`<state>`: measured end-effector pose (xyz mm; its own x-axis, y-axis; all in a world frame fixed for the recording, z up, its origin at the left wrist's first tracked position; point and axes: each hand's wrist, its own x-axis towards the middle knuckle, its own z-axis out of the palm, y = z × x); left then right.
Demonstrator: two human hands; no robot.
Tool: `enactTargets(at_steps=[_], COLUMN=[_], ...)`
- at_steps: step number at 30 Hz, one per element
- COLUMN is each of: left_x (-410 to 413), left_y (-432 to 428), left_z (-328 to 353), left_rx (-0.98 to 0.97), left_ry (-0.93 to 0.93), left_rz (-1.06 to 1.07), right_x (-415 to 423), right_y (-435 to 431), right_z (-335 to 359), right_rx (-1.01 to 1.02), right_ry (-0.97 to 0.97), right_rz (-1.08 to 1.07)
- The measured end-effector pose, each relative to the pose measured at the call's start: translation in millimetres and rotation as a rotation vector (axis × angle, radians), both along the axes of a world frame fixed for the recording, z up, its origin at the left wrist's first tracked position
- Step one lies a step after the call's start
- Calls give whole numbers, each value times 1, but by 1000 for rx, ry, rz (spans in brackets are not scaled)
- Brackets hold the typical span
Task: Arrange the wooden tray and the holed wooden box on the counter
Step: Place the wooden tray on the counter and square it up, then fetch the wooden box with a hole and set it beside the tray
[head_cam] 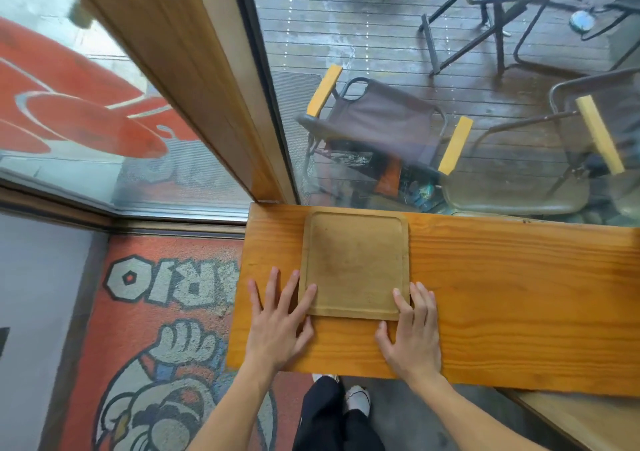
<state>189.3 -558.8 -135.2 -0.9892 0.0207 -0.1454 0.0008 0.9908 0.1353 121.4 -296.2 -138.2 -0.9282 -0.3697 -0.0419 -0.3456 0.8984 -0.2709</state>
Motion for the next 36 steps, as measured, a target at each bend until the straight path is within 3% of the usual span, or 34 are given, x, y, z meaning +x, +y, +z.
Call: enactTargets(at_steps=[7, 11, 15, 19, 23, 30, 36], left_x=[-5, -26, -46, -45, -65, -140, -169], left_y=[14, 16, 38, 63, 88, 227, 372], left_z=[44, 83, 136, 179, 199, 240, 256], left_rx=[-1, 51, 58, 207, 255, 188, 279], left_ry=[-360, -536, -689, -724, -735, -641, -653], left_rz=[110, 194, 299, 304, 151, -136, -267], right_x=[8, -21, -38, -32, -30, -34, -33], right_y=[-4, 1, -12, -3, 57, 262, 431], right_z=[27, 73, 122, 175, 224, 290, 302], right_rx=[179, 335, 317, 153, -47, -302, -453], right_ry=[-246, -613, -884, -928, -958, -751, -602], right_rz=[-34, 8, -106, -103, -212, -794, -1156])
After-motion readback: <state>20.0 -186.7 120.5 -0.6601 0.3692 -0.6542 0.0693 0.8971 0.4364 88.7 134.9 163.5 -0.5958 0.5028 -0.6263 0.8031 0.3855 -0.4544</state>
